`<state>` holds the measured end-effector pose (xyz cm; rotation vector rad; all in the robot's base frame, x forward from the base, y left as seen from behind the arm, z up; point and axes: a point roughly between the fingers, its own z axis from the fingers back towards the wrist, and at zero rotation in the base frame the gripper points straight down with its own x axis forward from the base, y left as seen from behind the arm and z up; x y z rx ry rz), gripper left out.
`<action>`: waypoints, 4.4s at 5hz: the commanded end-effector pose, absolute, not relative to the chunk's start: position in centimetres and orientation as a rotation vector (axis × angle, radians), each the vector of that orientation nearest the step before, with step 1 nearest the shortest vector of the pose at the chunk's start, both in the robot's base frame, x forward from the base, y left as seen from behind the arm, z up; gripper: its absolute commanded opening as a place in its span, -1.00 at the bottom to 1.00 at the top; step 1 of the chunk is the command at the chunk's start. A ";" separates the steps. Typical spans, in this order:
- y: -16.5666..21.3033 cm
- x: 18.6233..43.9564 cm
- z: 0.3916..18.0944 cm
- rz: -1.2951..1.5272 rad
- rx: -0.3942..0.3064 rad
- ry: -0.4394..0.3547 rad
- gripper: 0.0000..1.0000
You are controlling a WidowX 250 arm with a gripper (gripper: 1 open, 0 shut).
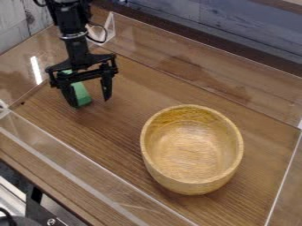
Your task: Put the green block in the brown bowl
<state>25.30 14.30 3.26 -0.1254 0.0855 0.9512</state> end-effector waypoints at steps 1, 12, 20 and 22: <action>16.1 26.4 4.8 1.036 -0.131 0.026 1.00; 11.6 25.3 5.8 0.838 -0.163 0.010 -1.00; -1.4 23.5 9.5 0.486 -0.181 -0.028 -1.00; -4.8 22.0 8.1 0.585 -0.174 -0.041 -1.00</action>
